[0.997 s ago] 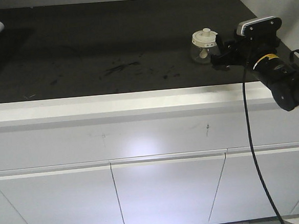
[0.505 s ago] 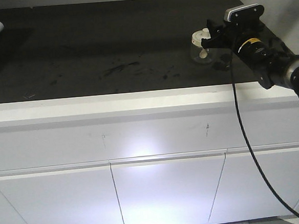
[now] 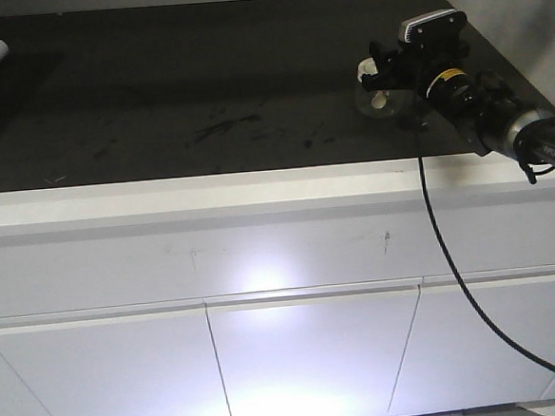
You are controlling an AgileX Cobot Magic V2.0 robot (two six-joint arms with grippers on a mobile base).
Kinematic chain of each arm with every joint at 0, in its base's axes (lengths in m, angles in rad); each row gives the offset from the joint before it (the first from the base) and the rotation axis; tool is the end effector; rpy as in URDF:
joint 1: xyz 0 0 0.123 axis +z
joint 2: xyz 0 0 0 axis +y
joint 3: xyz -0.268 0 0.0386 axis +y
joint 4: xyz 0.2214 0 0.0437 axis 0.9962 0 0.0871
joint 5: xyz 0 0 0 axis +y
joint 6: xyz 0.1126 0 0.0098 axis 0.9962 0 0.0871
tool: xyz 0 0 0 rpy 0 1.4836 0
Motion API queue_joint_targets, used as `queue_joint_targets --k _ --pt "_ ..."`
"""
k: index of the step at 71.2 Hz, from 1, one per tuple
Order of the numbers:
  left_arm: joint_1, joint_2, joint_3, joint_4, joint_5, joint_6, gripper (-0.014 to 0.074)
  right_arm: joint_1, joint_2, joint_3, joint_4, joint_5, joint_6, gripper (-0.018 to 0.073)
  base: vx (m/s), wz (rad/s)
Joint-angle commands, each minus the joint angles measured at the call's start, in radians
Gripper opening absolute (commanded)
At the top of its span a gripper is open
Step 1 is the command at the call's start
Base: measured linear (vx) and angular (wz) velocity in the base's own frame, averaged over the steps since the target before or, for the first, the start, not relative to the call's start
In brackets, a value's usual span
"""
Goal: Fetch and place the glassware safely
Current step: 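Reach the right gripper over the glass jar's white lid, then close the right gripper on the white lid knob and lift the jar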
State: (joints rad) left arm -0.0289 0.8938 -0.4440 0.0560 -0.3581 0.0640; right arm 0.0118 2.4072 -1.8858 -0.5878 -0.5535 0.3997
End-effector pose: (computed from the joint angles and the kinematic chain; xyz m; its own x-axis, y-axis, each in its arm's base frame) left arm 0.1934 -0.0078 0.2986 0.0007 0.1162 -0.9932 0.0488 0.9920 0.1161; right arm 0.5461 0.0394 0.2059 0.0755 -0.1098 -0.9911 -0.2958 0.9467 -0.1275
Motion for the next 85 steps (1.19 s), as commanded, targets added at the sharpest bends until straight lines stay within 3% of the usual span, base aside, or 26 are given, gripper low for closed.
queue_joint_targets --k 1,43,51,62,85 --pt "-0.006 -0.012 -0.026 -0.005 -0.07 -0.003 -0.0007 -0.004 -0.041 -0.062 0.01 -0.059 0.033 0.0383 0.0 0.01" --pt "-0.006 -0.012 -0.026 -0.005 -0.07 -0.003 -0.0007 -0.004 0.063 -0.189 0.009 -0.019 0.063 0.037 0.0 0.0" --pt "-0.006 -0.012 -0.026 -0.005 -0.07 -0.003 -0.0007 -0.004 0.063 -0.189 0.008 -0.019 0.063 0.0276 0.0 0.0" --pt "-0.006 -0.012 -0.026 -0.005 -0.07 -0.003 -0.0007 -0.004 0.063 -0.189 0.007 -0.027 0.07 -0.0015 0.0 0.0" --pt "-0.006 -0.012 -0.026 -0.005 -0.07 -0.003 -0.0007 -0.004 0.016 -0.189 0.007 -0.011 0.092 -0.0004 0.0 0.0"
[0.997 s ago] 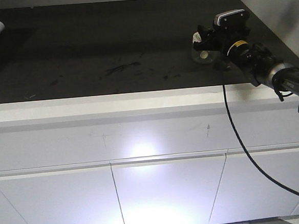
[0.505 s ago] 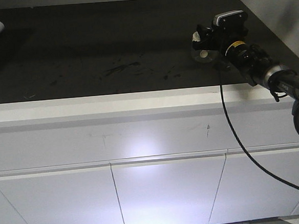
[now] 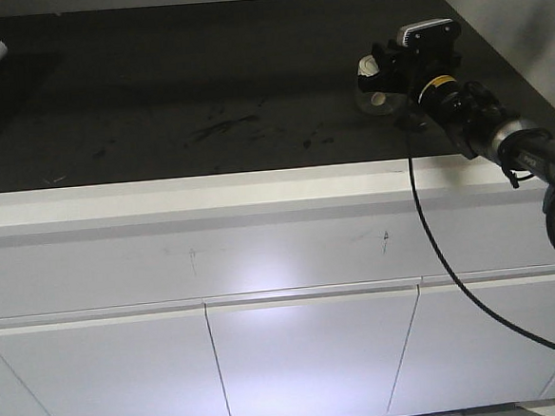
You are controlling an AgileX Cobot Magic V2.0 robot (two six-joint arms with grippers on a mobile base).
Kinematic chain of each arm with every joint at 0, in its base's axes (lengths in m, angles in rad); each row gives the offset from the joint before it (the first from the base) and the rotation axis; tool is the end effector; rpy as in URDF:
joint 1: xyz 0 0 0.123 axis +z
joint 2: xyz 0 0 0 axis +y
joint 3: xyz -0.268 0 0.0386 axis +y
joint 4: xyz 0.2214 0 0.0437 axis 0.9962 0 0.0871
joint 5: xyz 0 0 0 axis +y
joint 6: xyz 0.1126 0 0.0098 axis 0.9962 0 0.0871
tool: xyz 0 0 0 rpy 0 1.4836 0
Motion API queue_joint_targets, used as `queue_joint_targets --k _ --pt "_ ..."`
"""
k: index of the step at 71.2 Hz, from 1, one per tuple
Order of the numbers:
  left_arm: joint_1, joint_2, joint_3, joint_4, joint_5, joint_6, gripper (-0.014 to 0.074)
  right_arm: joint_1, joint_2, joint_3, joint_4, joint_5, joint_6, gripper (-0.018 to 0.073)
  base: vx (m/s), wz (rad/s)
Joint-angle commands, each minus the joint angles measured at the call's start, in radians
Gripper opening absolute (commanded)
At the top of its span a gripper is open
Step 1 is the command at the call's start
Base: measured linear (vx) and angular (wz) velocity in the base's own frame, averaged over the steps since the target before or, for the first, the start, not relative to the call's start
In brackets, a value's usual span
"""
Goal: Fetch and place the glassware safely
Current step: 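Close the right gripper on the white lid knob and lift the jar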
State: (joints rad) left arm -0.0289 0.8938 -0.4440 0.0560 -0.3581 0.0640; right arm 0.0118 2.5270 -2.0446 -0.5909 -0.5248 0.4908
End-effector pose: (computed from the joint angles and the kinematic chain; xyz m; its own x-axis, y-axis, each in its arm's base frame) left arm 0.1934 -0.0078 0.2986 0.0007 0.1162 -0.9932 0.0488 0.9920 0.1161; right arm 0.5656 0.0382 0.1877 0.0631 -0.0331 -0.9975 -0.2880 0.9563 -0.0499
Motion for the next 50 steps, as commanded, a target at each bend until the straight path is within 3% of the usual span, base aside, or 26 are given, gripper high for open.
queue_joint_targets --k 1,18,37,50 --pt "-0.006 -0.012 -0.026 -0.005 -0.07 -0.003 -0.0007 -0.004 -0.108 -0.03 0.01 -0.038 0.001 -0.0003 0.0 0.0" --pt "-0.006 -0.012 -0.026 -0.005 -0.07 -0.003 -0.0007 -0.004 -0.186 -0.025 -0.011 0.042 0.052 -0.0003 0.0 0.0" --pt "-0.006 -0.012 -0.026 -0.005 -0.07 -0.003 -0.0007 0.033 -0.259 -0.025 -0.15 0.147 0.141 -0.0003 0.0 0.0" --pt "-0.006 -0.012 -0.026 -0.005 -0.07 -0.003 -0.0007 0.065 -0.282 -0.002 -0.152 0.171 0.207 -0.0003 0.0 -0.01"
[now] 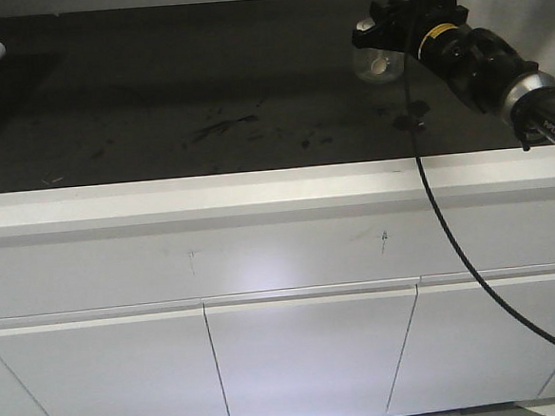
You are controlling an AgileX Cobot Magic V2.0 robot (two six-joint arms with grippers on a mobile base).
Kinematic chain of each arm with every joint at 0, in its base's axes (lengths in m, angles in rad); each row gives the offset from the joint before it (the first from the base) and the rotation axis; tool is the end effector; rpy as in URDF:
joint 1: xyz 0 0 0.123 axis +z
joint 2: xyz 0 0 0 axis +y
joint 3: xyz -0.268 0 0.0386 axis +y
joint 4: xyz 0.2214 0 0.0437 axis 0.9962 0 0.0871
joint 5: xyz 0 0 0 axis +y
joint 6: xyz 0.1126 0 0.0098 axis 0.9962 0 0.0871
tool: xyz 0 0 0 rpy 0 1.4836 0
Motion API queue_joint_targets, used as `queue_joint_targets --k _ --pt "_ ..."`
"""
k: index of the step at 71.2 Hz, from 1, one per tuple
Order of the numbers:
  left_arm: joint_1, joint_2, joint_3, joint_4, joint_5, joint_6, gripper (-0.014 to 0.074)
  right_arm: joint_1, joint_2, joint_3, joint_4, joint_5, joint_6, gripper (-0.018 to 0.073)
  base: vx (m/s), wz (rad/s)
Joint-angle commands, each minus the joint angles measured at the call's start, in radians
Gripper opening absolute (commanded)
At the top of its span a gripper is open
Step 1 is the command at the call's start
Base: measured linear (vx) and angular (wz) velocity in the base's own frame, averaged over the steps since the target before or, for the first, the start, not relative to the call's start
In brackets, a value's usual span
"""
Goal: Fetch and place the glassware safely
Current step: 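Close the right gripper on the white lid knob and lift the jar, then pull the held jar with the right gripper toward the robot, off the bench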
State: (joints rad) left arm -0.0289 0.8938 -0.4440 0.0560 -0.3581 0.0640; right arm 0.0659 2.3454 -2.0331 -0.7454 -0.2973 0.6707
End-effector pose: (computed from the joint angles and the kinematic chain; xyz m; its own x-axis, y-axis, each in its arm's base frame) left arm 0.1934 -0.0078 0.2986 0.0007 0.1162 -0.9932 0.0488 0.9920 0.1161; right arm 0.5473 0.0586 0.2607 0.0101 -0.0508 -0.9987 -0.2626 0.9635 -0.0516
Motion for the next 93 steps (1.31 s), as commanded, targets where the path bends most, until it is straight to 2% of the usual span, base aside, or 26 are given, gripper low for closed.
queue_joint_targets --k 1,21,38,56,76,93 --pt "-0.006 -0.012 -0.026 -0.005 -0.07 -0.003 -0.0007 0.01 -0.105 0.0 0.003 -0.056 0.026 -0.0003 0.0 -0.01" --pt "-0.006 -0.012 -0.026 -0.005 -0.07 -0.003 -0.0007 0.008 -0.308 0.313 -0.023 -0.096 -0.039 -0.0003 0.0 0.0" --pt "-0.006 -0.012 -0.026 -0.005 -0.07 -0.003 -0.0007 0.008 -0.536 0.626 -0.016 -0.217 -0.059 -0.0003 0.0 0.0" --pt "-0.006 -0.012 -0.026 -0.005 -0.07 -0.003 -0.0007 0.008 -0.798 0.933 0.087 -0.301 -0.141 -0.0003 0.0 0.0" --pt "-0.006 -0.012 -0.026 -0.005 -0.07 -0.003 -0.0007 0.01 -1.118 1.215 0.086 -0.329 -0.14 -0.0003 0.0 0.0" --pt "-0.006 -0.012 -0.026 -0.005 -0.07 -0.003 -0.0007 0.011 -1.307 1.374 0.048 -0.329 -0.119 -0.0003 0.0 0.0"
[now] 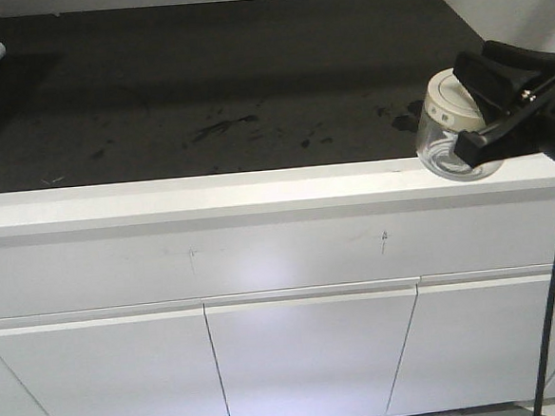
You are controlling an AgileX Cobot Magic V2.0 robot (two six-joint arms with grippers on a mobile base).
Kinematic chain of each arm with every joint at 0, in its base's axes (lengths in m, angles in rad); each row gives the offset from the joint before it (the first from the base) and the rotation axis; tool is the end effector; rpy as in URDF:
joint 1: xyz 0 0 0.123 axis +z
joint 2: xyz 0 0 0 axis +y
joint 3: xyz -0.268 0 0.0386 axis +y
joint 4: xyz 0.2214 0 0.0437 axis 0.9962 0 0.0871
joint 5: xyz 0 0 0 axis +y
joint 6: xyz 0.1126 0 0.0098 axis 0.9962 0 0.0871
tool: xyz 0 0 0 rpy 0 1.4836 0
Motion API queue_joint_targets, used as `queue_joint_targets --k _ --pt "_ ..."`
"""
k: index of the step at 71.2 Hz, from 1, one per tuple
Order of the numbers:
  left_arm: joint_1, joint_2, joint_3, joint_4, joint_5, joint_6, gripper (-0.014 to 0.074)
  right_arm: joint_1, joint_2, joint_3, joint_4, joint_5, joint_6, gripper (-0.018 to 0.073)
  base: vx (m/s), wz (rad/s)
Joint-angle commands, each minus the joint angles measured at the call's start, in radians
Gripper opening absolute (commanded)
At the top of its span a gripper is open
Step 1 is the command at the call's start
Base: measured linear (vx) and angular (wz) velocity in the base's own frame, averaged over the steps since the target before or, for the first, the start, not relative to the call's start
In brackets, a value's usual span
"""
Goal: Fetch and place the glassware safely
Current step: 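Pull the held jar with the right gripper toward the robot, off the bench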
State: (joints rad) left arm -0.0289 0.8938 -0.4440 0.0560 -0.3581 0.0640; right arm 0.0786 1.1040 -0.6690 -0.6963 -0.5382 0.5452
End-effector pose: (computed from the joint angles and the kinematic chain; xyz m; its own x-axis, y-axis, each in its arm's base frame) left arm 0.1934 -0.0078 0.2986 0.0007 0.1162 -0.9932 0.0488 0.9920 0.1161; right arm 0.2358 0.0558 0.3347 0.1121 -0.0644 -0.9916 -0.3933 0.9135 -0.1038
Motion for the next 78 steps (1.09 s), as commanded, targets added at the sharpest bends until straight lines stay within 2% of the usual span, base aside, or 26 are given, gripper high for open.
queue_joint_targets --k 1,10,33,61,62,78 --pt "-0.006 -0.012 -0.026 -0.005 -0.07 -0.003 -0.0007 -0.002 -0.072 0.017 -0.004 -0.089 0.01 -0.0003 0.0 0.0" --pt "-0.006 -0.012 -0.026 -0.005 -0.07 -0.003 -0.0007 0.026 -0.119 0.062 -0.024 -0.08 0.044 -0.0003 0.0 0.0" --pt "-0.006 -0.012 -0.026 -0.005 -0.07 -0.003 -0.0007 0.291 -0.139 0.077 -0.07 -0.046 0.048 -0.0003 0.0 0.0" --pt "-0.006 -0.012 -0.026 -0.005 -0.07 -0.003 -0.0007 0.457 -0.137 0.077 -0.072 -0.015 0.051 -0.0003 0.0 0.0" --pt "-0.006 -0.012 -0.026 -0.005 -0.07 -0.003 -0.0007 0.522 -0.137 0.077 -0.072 -0.009 0.054 -0.0003 0.0 0.0" --pt "-0.006 -0.012 -0.026 -0.005 -0.07 -0.003 -0.0007 0.521 -0.137 0.077 -0.072 -0.006 0.054 -0.0003 0.0 0.0"
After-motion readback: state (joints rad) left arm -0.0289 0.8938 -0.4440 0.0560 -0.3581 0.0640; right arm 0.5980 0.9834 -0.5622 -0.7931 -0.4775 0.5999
